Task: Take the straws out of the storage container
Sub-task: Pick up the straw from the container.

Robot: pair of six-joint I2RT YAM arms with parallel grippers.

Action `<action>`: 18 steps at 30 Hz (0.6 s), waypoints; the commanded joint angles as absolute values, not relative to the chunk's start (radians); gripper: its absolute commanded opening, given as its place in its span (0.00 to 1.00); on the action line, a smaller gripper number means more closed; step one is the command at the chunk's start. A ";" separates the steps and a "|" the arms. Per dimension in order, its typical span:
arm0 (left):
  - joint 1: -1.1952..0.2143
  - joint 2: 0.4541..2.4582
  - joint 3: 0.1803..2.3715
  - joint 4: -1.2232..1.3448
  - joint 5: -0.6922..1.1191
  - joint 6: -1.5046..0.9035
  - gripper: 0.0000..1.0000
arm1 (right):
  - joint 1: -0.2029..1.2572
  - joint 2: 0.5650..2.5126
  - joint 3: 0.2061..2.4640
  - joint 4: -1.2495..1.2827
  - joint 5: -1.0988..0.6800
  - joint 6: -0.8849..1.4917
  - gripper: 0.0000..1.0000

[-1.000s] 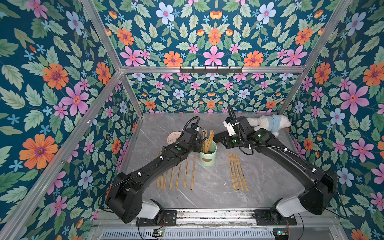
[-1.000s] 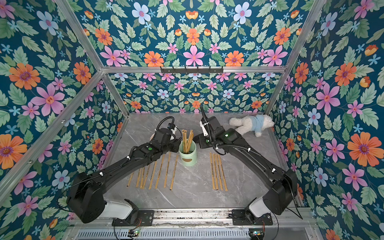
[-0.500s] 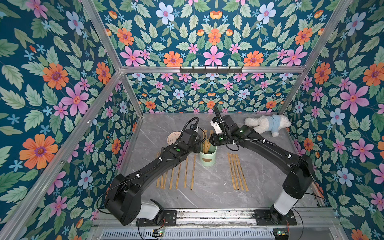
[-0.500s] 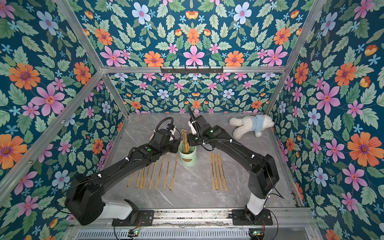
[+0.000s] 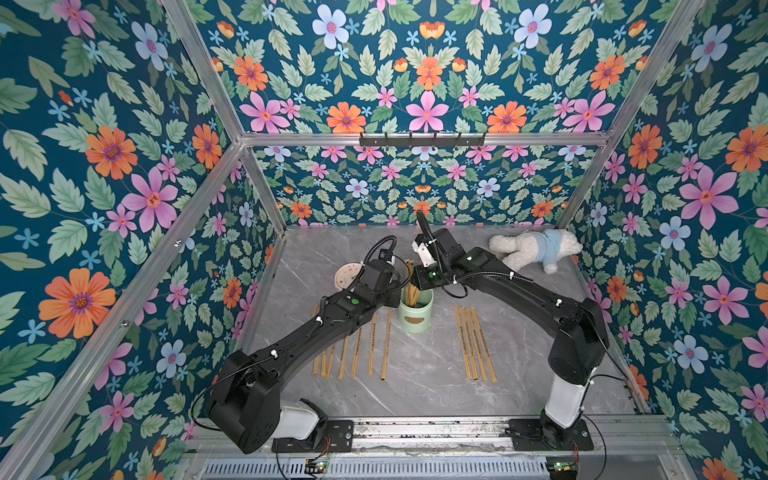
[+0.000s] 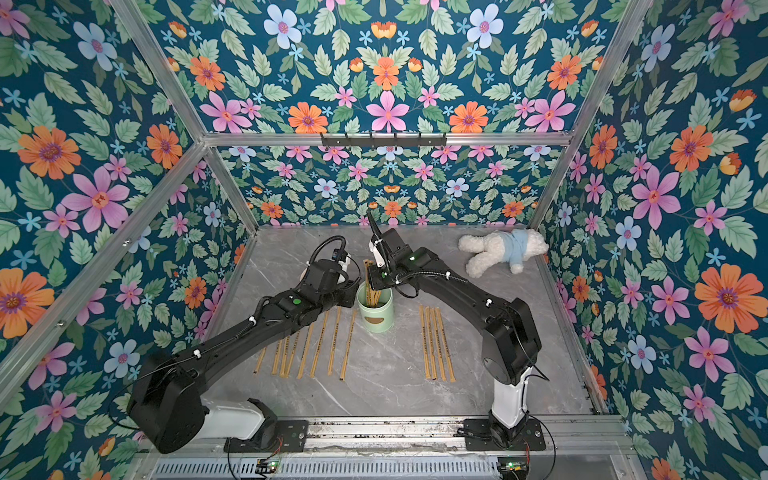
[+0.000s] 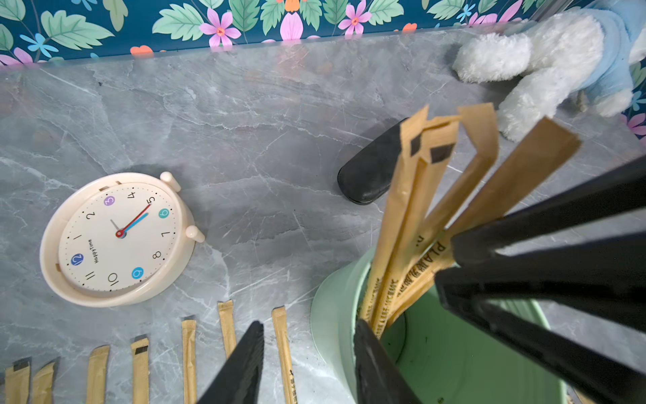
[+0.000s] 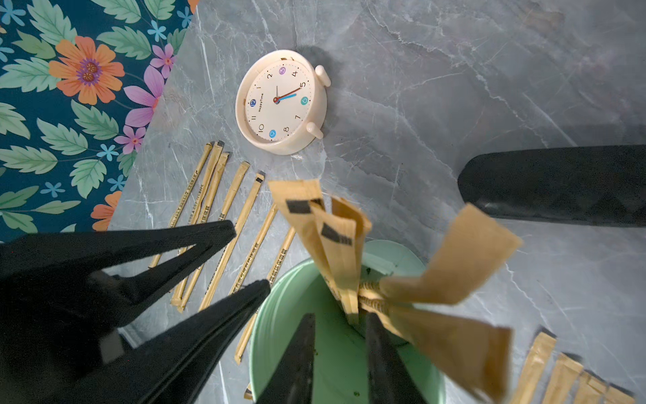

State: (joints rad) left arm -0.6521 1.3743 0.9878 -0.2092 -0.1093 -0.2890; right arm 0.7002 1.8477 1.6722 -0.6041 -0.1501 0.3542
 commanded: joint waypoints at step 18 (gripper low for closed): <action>-0.649 1.358 0.983 -0.210 -0.128 -0.282 0.45 | 0.701 1.925 1.754 -0.642 -0.129 0.320 0.27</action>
State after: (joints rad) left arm -0.6514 1.3628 0.9844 -0.2104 -0.1181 -0.2878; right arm 0.7002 1.9163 1.7458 -0.6319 -0.1452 0.3321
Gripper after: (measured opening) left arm 0.453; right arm 0.273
